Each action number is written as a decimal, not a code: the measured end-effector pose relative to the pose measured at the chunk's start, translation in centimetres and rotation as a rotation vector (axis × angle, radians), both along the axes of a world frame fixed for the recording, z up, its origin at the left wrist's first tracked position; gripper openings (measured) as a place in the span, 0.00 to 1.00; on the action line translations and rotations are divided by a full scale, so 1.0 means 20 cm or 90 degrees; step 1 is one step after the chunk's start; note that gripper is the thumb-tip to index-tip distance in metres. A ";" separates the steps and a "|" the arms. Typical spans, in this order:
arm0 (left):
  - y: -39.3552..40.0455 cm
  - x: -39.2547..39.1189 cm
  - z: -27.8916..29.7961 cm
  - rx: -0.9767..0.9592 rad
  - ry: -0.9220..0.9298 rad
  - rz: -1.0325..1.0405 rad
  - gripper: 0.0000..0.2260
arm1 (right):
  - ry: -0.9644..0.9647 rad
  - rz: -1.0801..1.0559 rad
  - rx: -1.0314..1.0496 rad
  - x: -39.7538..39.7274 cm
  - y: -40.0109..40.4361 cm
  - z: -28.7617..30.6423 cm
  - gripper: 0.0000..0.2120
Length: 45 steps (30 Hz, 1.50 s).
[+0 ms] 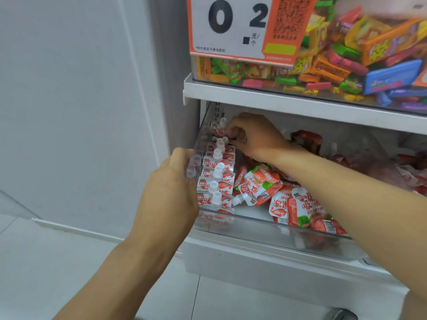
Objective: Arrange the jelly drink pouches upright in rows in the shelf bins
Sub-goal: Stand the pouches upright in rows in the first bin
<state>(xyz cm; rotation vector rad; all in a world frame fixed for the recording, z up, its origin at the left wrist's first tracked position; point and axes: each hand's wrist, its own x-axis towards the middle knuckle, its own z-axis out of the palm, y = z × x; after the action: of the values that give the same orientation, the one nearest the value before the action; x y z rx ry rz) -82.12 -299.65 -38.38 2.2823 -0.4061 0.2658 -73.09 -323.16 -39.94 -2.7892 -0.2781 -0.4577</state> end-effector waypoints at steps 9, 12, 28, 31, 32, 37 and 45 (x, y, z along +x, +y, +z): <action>-0.02 0.01 0.00 0.011 -0.009 0.024 0.13 | 0.105 0.037 -0.169 0.09 0.00 0.02 0.19; -0.02 0.02 0.00 0.010 -0.010 0.029 0.12 | 0.083 0.038 -0.182 0.10 0.00 0.01 0.17; -0.03 0.03 0.00 0.021 -0.004 0.034 0.13 | 0.110 -0.016 0.048 0.14 -0.05 0.01 0.14; -0.03 0.03 0.01 0.018 -0.002 0.031 0.12 | 0.098 -0.040 0.098 0.11 -0.03 -0.01 0.18; -0.03 0.03 0.01 0.018 -0.003 0.032 0.12 | 0.087 -0.055 0.126 0.12 -0.02 -0.03 0.17; -0.04 0.03 0.01 0.028 -0.004 0.035 0.11 | 0.101 -0.148 0.165 0.16 -0.01 -0.04 0.23; -0.04 0.02 0.01 0.034 -0.004 0.029 0.12 | 0.154 -0.260 0.119 0.19 0.05 -0.03 0.17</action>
<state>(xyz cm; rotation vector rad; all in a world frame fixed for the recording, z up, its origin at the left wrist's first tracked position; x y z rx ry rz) -81.66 -300.36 -38.14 2.3453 -0.3695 0.2892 -69.26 -322.22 -40.58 -2.6751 0.3759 -0.2135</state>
